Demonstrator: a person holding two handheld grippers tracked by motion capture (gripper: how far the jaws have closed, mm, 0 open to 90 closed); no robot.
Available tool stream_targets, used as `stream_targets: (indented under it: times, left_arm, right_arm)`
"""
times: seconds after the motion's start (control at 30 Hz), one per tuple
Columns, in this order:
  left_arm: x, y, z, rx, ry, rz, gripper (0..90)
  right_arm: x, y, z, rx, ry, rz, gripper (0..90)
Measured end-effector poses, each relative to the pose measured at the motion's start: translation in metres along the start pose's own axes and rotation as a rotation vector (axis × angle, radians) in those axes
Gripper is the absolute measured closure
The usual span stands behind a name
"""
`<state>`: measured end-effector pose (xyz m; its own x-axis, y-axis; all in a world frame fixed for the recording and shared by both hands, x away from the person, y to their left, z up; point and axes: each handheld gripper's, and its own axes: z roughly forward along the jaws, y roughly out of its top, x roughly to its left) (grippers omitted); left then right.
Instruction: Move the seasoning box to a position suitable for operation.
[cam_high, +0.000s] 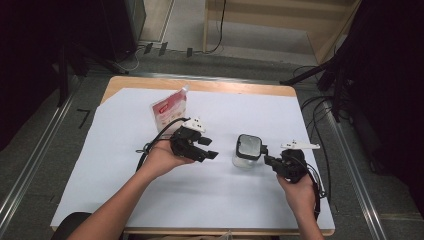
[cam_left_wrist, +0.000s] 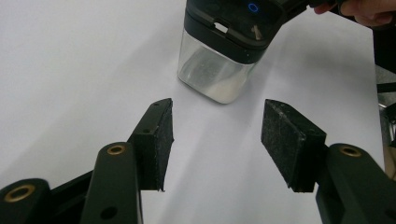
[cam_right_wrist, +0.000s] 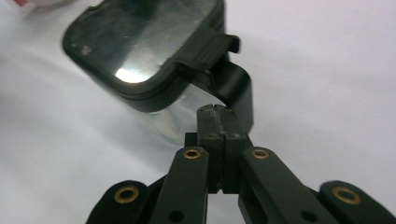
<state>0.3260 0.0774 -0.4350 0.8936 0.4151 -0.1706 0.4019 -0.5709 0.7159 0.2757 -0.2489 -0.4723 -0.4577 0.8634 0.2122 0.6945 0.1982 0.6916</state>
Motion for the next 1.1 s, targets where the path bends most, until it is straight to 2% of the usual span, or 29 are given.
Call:
stream_targets:
  times: [0.17, 0.37, 0.5, 0.57, 0.67, 0.77, 0.93, 1.0, 1.1]
  left_arm:
    - [0.0, 0.0, 0.0, -0.001, 0.0, 0.001, 45.0]
    - [0.0, 0.0, 0.001, -0.001, 0.001, 0.0, 45.0]
    - [0.001, 0.0, 0.0, -0.001, 0.003, 0.001, 45.0]
    - [0.002, -0.001, -0.001, -0.004, 0.003, -0.002, 45.0]
    - [0.003, -0.001, -0.001, 0.002, 0.006, -0.002, 45.0]
    - [0.003, -0.001, -0.002, -0.002, 0.008, -0.001, 45.0]
    - [0.004, -0.002, -0.002, -0.002, 0.012, -0.007, 44.9]
    - [0.004, -0.003, -0.002, 0.0, 0.014, -0.01, 44.9]
    - [0.004, -0.004, -0.003, -0.001, 0.017, -0.008, 44.9]
  right_arm:
    - [-0.01, 0.001, -0.001, -0.005, -0.033, 0.014, 90.0]
    - [-0.012, 0.005, 0.005, -0.013, -0.065, 0.013, 90.0]
    - [-0.017, 0.007, 0.005, -0.018, -0.059, 0.022, 90.0]
    - [-0.02, 0.008, 0.0, -0.038, -0.059, 0.025, 90.0]
    - [-0.026, 0.011, 0.001, -0.046, -0.106, 0.016, 90.0]
    - [-0.032, 0.015, 0.01, -0.041, -0.122, 0.016, 90.0]
    - [-0.028, 0.021, 0.025, -0.02, -0.118, -0.011, 90.0]
    - [-0.025, 0.022, 0.025, -0.018, -0.147, -0.045, 90.0]
    - [-0.025, 0.022, 0.025, -0.024, -0.146, -0.043, 90.0]
